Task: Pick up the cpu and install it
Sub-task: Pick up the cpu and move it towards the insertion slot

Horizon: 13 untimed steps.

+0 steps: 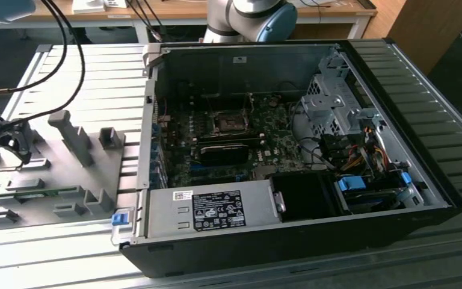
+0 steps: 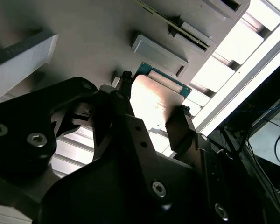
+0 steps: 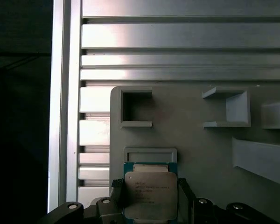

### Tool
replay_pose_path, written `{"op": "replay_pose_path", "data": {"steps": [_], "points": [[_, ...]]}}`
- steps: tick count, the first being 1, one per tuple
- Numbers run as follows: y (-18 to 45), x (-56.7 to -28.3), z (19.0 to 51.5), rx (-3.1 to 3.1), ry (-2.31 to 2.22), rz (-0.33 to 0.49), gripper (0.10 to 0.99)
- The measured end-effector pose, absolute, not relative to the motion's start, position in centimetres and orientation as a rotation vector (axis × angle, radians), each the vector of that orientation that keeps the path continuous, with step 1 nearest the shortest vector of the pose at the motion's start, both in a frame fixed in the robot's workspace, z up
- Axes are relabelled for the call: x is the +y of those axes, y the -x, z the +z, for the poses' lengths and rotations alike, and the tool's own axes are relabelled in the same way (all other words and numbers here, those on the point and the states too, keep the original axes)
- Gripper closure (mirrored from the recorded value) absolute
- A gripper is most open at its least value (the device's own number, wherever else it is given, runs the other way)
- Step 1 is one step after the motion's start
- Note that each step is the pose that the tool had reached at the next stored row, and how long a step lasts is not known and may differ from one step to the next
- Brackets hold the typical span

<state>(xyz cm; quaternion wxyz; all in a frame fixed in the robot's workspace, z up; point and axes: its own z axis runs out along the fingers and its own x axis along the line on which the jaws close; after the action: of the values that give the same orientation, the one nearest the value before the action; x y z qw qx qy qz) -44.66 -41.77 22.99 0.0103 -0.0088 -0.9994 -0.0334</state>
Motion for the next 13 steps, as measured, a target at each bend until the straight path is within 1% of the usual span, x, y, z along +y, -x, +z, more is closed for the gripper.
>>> {"op": "replay_pose_path", "data": {"steps": [13], "points": [[44.66, -41.77, 23.57, -3.119, 0.028, -0.104, 0.541]]}}
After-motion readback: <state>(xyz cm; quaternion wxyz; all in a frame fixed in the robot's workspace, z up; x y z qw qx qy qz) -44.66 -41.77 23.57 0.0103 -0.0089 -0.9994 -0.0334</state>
